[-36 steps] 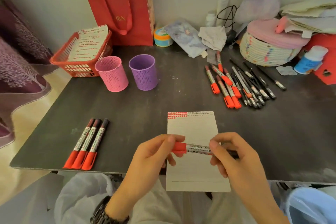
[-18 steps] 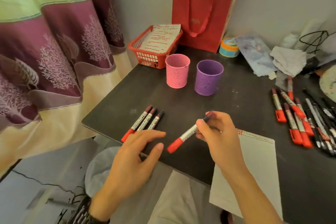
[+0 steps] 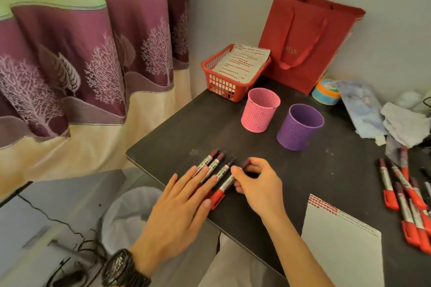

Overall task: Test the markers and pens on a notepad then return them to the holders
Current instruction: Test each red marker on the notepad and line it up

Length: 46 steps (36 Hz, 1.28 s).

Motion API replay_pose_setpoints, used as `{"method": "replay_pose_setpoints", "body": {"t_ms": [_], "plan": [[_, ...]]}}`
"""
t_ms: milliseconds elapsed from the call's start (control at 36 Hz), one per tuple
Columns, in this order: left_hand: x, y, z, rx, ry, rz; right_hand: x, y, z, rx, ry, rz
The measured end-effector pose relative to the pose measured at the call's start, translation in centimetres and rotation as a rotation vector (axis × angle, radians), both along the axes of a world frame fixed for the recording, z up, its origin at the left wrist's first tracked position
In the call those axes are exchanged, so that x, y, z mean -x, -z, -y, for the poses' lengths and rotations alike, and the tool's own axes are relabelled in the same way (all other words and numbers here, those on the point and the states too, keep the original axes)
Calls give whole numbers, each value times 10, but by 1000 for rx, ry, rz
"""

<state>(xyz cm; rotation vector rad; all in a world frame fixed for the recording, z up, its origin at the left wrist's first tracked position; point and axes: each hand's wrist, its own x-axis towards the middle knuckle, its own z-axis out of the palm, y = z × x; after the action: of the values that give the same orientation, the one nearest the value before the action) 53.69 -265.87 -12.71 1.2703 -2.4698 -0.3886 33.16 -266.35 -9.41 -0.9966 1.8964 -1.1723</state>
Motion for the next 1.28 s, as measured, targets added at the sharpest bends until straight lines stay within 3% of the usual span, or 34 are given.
{"method": "replay_pose_setpoints", "body": {"t_ms": [694,1278], "plan": [[3,3,-1,-7,-33,-34,-8,0,3,-177,-74,-230],[8,-15,3,-43,-43,-34,-3,-8,-2,-178,-152,-138]]}}
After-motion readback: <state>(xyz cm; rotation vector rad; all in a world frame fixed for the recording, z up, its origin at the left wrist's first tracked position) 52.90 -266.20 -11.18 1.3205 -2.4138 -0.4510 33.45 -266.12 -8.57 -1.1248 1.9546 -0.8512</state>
